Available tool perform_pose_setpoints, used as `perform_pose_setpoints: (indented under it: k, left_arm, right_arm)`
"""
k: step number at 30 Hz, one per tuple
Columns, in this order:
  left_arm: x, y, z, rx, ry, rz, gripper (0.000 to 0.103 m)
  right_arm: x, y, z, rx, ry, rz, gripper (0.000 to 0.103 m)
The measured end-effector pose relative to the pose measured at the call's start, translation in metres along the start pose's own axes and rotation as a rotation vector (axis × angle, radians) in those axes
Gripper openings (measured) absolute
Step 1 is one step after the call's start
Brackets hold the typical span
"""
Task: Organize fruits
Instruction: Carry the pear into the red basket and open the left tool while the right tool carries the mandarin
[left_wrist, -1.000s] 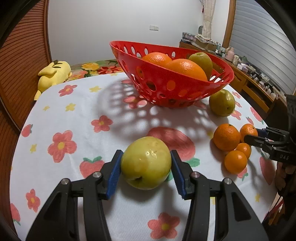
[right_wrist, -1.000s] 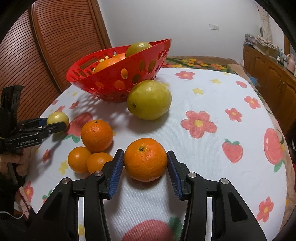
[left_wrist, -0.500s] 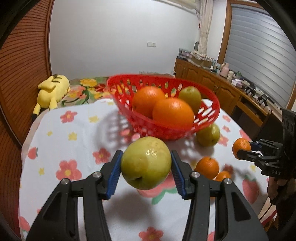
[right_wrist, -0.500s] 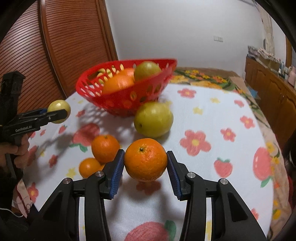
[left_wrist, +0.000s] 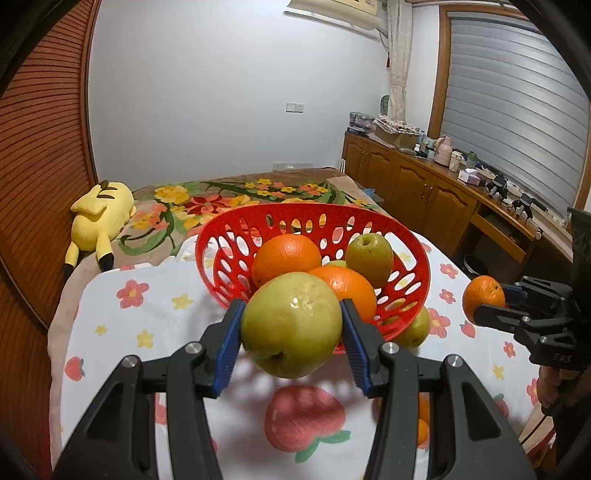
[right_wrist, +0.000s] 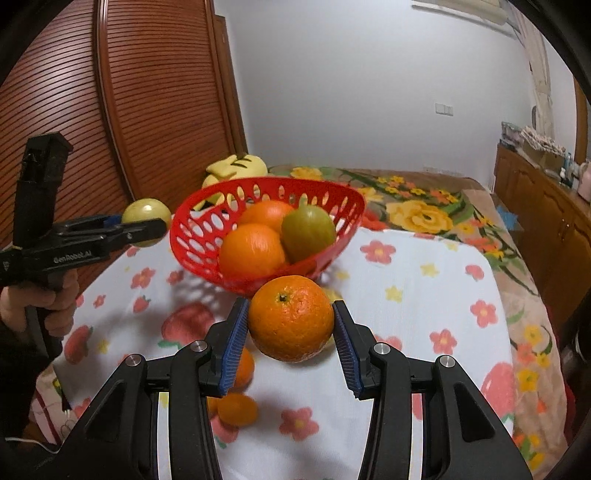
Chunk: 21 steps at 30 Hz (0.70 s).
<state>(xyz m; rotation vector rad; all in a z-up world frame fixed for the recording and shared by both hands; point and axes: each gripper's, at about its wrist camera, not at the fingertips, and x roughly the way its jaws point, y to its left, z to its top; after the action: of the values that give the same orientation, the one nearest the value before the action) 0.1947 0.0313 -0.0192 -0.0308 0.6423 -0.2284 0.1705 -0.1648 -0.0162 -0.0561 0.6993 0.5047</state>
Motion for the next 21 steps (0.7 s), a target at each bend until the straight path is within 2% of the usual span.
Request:
perform_pose_setpoints:
  k: [21]
  left_arm:
    - [0.042,0.0,0.009,0.0,0.066,0.017,0.05]
  right_arm:
    - [0.019,0.015,0.027,-0.049,0.008,0.02,0.046]
